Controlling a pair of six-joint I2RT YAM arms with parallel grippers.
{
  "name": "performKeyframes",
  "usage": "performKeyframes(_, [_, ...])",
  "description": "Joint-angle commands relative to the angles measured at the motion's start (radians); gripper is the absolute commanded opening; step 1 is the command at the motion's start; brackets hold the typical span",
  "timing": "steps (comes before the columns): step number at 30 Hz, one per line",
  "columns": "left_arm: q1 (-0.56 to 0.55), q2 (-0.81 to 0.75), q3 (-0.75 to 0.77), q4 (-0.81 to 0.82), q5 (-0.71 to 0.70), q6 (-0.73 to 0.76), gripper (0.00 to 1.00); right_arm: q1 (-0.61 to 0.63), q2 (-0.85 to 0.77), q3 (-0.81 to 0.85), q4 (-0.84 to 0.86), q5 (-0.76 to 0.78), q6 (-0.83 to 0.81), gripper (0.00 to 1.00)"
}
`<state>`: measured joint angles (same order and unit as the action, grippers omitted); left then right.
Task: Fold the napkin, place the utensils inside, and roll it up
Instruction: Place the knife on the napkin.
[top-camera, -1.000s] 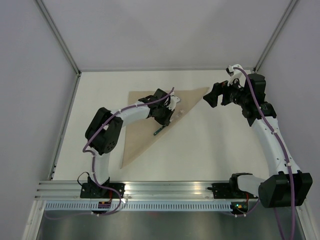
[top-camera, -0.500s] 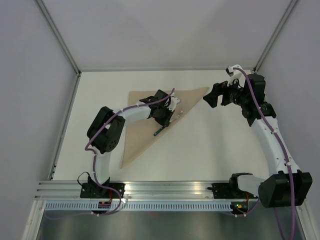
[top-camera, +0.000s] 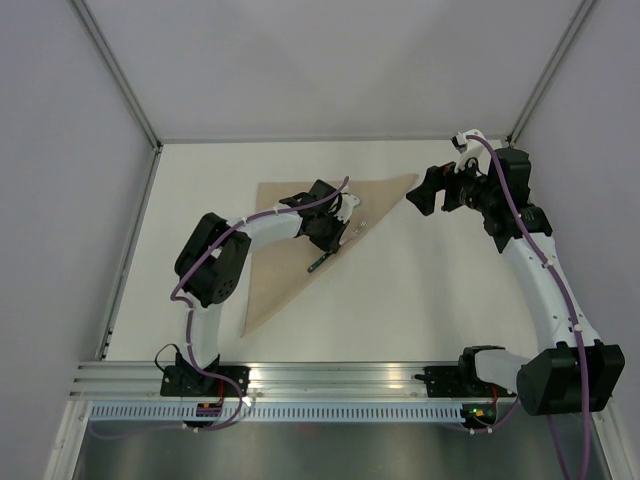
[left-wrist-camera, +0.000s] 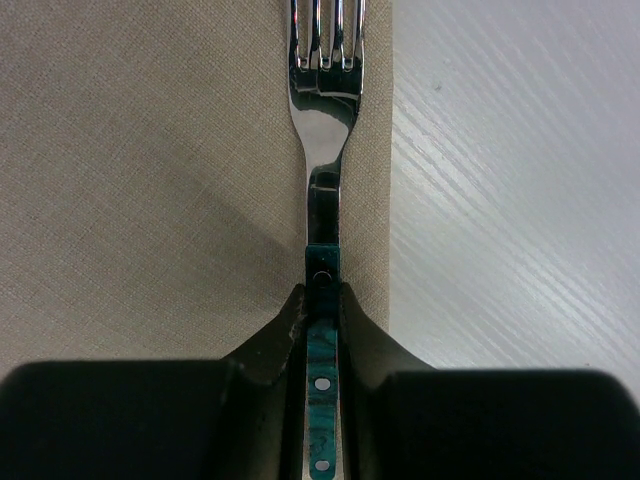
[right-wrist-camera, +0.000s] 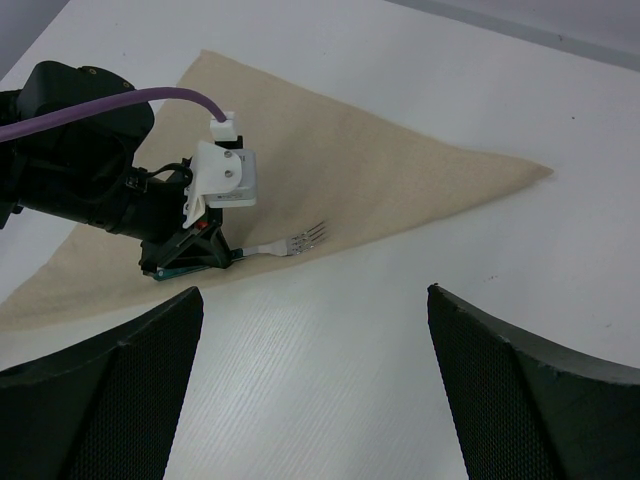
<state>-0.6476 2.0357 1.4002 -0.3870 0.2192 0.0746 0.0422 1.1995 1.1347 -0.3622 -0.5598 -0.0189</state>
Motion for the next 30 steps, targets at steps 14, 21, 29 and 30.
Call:
performKeyframes(14, [-0.003,-0.065,0.000,0.023,-0.020,-0.038,0.47,0.001,0.002,0.004,0.026,-0.011,0.014,0.98])
performKeyframes(21, [-0.003,-0.121,0.026,0.016,-0.015,-0.035,0.56,0.001,0.002,0.007,0.026,-0.014,0.016,0.98])
performKeyframes(29, [0.003,-0.230,0.068,0.007,-0.089,-0.064,0.59,0.001,0.003,0.007,0.029,-0.034,0.005,0.98])
performKeyframes(30, [0.008,-0.247,0.074,0.007,-0.109,-0.105,0.60,0.002,0.015,0.011,0.028,-0.040,0.004,0.98])
